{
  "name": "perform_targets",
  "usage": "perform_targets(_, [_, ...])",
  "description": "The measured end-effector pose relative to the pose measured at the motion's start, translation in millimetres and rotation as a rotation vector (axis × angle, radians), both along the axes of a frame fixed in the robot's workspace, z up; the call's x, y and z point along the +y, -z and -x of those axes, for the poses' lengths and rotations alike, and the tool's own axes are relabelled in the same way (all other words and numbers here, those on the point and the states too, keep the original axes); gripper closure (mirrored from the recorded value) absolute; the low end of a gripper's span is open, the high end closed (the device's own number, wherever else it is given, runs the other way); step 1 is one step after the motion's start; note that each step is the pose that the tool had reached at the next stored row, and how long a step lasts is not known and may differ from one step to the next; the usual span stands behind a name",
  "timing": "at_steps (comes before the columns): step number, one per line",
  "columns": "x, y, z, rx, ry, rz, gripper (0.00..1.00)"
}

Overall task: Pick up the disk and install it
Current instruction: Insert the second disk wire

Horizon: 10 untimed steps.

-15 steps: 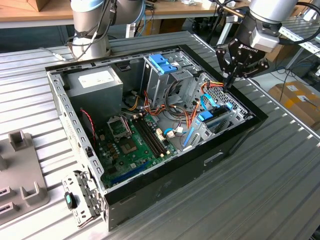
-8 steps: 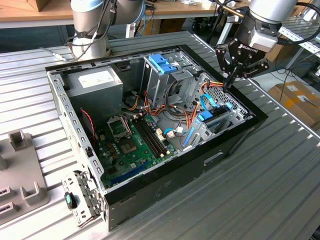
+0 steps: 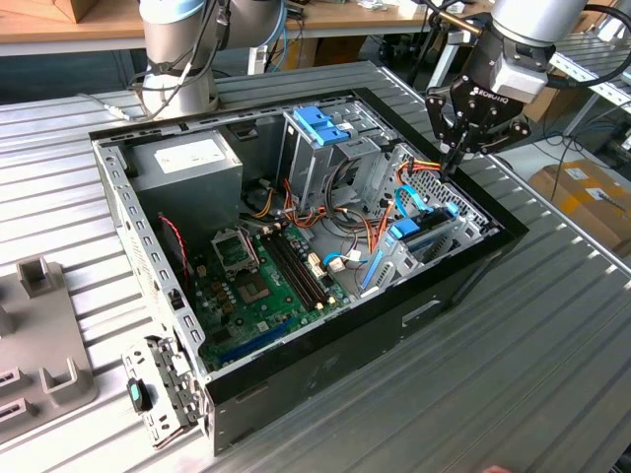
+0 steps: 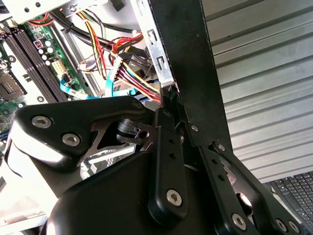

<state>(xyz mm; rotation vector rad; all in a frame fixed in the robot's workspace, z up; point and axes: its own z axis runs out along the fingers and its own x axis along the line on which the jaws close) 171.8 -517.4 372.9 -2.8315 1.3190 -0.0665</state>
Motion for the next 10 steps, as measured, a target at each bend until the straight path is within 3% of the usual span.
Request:
perform_targets(5, [0.0,0.1,0.5,0.0000,0.003,-0.0001,0.84])
perform_targets(10, [0.0,0.4,0.6,0.0000,0.062,0.0000,0.84])
